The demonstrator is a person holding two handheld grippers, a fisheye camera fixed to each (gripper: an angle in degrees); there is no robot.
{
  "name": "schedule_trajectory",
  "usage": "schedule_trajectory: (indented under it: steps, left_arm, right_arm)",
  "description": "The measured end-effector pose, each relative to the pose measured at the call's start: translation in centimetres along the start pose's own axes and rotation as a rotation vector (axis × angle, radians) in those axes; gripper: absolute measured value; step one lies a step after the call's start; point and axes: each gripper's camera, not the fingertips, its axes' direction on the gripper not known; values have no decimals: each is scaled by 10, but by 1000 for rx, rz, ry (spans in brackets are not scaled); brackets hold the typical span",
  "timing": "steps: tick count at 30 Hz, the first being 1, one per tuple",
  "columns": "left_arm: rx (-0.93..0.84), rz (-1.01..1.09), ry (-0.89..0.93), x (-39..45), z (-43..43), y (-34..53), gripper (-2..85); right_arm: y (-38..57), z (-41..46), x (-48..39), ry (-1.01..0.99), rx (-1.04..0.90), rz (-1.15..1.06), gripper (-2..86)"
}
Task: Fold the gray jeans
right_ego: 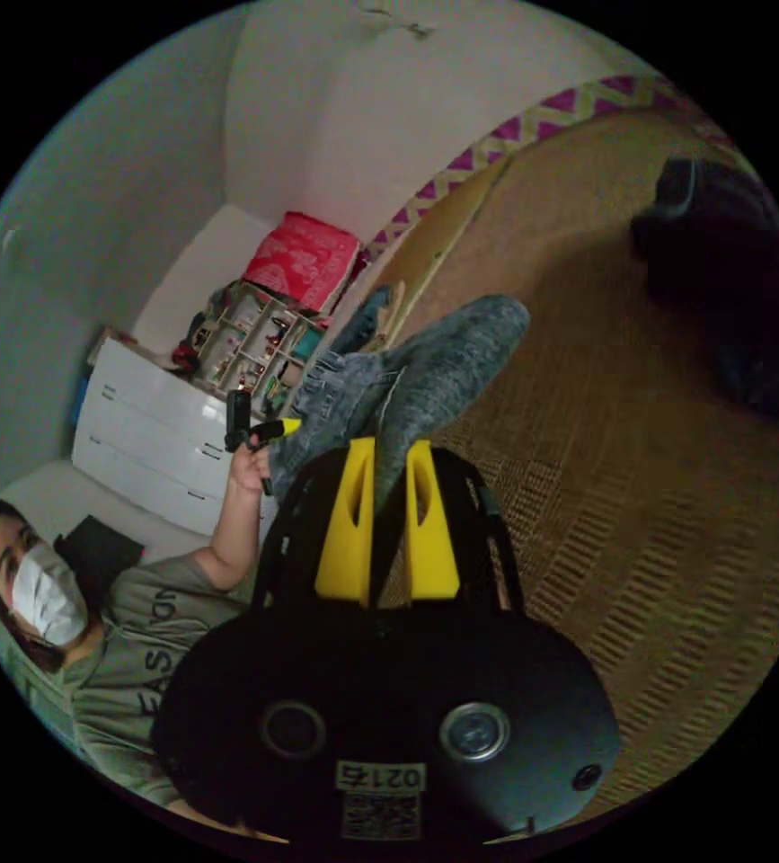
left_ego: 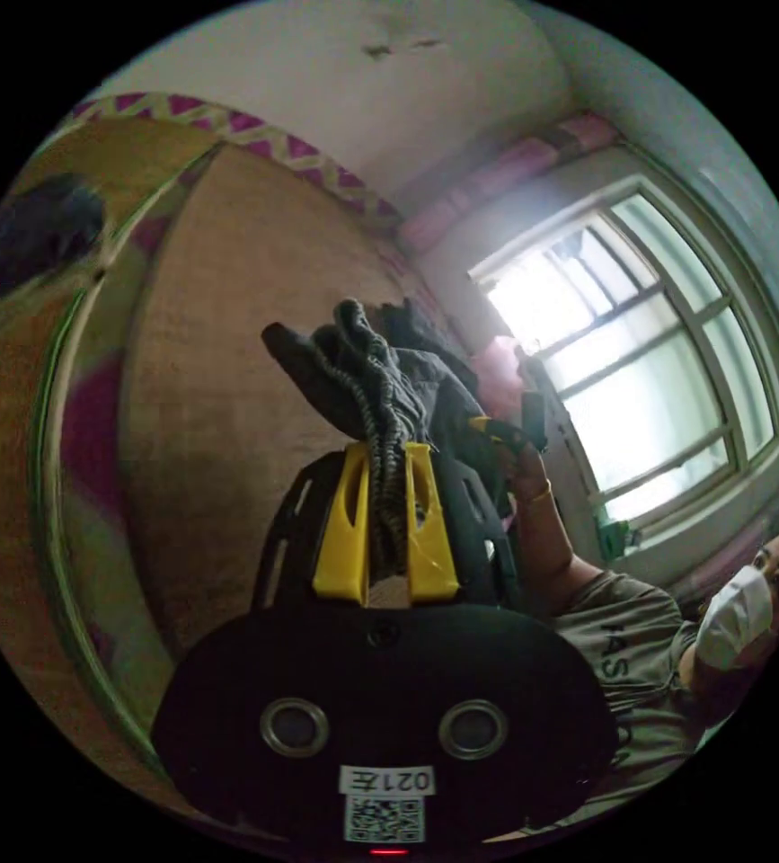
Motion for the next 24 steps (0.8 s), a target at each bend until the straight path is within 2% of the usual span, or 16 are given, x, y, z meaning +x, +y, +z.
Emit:
schedule_trajectory:
  steps: [3, 8, 13, 16, 18, 19, 21, 24]
  left_arm:
    - [-1, 85, 55, 49, 39, -75, 57]
    - [-7, 162, 157, 123, 156, -205, 58]
    - [-65, 146, 114, 153, 258, -264, 68]
    - [-129, 57, -18, 129, 309, -258, 71]
    - [-136, 19, -55, 110, 318, -239, 67]
    - [-102, 30, -15, 101, 312, -223, 62]
    - [-86, 45, 101, 93, 296, -202, 50]
    - [-102, 96, 90, 99, 257, -164, 21]
  right_arm:
    - [-24, -74, -6, 58, 93, -51, 58]
    - [-67, -209, 7, 265, 279, -43, 58]
    - [-99, -261, 57, 412, 331, 40, 68]
    - [-109, -248, 113, 564, 326, 191, 103]
    - [-109, -223, 146, 693, 209, 275, 116]
    - [-106, -206, 159, 769, 129, 294, 115]
    - [-93, -193, 157, 812, 173, 248, 106]
    - [-67, -177, 134, 785, 285, 163, 88]
